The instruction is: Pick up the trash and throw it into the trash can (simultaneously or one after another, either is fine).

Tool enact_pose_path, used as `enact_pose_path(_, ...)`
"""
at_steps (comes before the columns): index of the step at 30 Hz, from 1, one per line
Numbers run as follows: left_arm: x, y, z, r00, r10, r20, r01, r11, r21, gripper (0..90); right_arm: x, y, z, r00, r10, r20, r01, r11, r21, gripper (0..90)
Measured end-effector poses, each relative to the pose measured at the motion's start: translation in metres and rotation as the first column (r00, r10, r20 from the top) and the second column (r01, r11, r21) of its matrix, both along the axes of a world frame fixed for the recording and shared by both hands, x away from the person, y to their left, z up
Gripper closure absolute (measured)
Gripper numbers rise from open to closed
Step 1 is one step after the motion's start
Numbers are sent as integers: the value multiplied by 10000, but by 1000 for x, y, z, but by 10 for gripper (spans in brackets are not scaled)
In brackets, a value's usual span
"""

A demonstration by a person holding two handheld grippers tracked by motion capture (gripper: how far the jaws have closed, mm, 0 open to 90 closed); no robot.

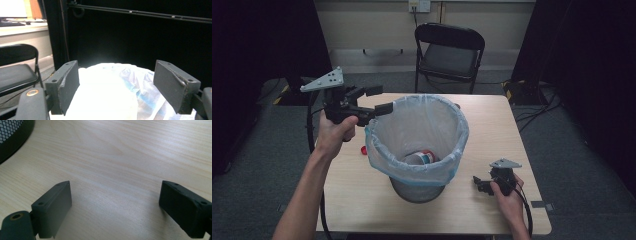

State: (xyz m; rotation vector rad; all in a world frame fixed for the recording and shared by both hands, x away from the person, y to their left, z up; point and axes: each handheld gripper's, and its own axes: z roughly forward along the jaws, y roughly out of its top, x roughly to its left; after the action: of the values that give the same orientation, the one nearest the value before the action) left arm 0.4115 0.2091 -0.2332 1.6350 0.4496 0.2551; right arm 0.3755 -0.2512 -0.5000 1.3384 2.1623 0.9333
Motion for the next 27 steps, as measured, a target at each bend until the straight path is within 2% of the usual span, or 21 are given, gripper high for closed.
enact_pose_path(2,1,2,0,9999,120,-59,-120,9999,-14,205,0,0,0,10000,-2,-1,2,10000,-1,101)
enact_pose_path(5,3,9,-2,9981,571,-219,-570,9984,62,206,0,0,0,10000,-2,-1,2,10000,-1,101)
enact_pose_path(11,6,26,-7,9939,1035,-369,-1034,9946,45,216,0,0,0,10000,-17,-22,17,10000,9,101)
enact_pose_path(21,8,42,-16,9889,1357,-604,-1354,9907,86,234,0,0,0,10000,-16,-21,16,10000,8,101)
enact_pose_path(24,9,48,-20,9917,1145,-582,-1144,9934,48,232,0,0,0,10000,-3,1,3,10000,0,101)
enact_pose_path(25,9,51,-24,9883,1391,-624,-1390,9903,57,232,0,0,0,10000,-2,0,2,10000,0,101)
enact_pose_path(27,10,56,-28,9859,1512,-710,-1510,9885,85,231,0,0,0,10000,-4,-1,4,10000,-1,101)
